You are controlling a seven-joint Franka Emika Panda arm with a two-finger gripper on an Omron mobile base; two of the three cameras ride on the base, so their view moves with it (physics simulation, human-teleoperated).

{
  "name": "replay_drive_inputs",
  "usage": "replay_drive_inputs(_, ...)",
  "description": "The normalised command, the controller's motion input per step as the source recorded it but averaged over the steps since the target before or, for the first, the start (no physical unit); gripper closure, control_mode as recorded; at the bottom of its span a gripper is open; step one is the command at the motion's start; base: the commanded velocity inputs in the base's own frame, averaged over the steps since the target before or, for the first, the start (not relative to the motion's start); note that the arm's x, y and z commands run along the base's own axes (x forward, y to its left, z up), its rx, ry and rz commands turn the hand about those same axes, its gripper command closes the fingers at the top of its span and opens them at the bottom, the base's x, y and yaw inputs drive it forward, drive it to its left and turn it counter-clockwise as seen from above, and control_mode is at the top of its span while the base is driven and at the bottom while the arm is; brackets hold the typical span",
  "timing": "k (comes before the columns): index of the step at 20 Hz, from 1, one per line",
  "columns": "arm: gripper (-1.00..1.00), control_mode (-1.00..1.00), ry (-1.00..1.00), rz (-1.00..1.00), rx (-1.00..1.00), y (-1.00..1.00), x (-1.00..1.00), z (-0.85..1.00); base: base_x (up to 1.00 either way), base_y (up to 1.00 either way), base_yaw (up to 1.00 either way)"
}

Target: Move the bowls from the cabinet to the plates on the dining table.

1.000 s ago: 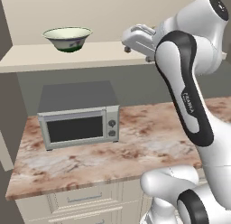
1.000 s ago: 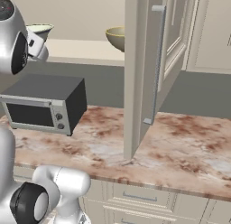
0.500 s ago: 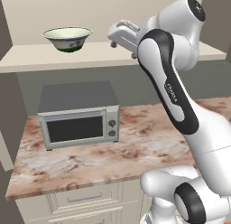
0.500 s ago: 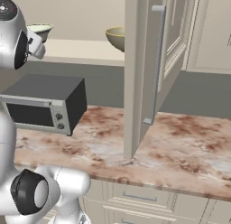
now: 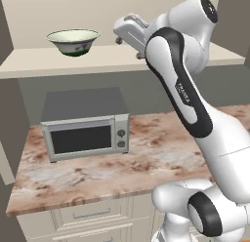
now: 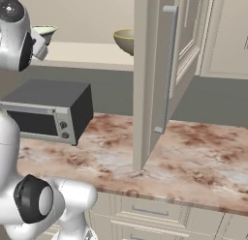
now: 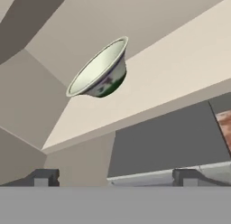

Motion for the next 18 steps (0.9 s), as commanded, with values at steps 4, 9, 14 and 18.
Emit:
replay_drive_inputs(4,-1.00,-1.00,0.00,-0.01,0.04,0.00,0.47,0.00,0.00,0.00,0.00)
replay_drive_inputs(9,-1.00,-1.00,0.00,-0.01,0.02,0.05,0.49,0.00,0.00,0.00,0.00)
replay_drive_inputs(14,-1.00,-1.00,0.00,0.00,0.03,0.12,0.27,0.01,0.00,0.00,0.00)
replay_drive_inputs(18,-1.00,-1.00,0.00,0.00,0.02,0.13,0.29,0.00,0.00,0.00,0.00)
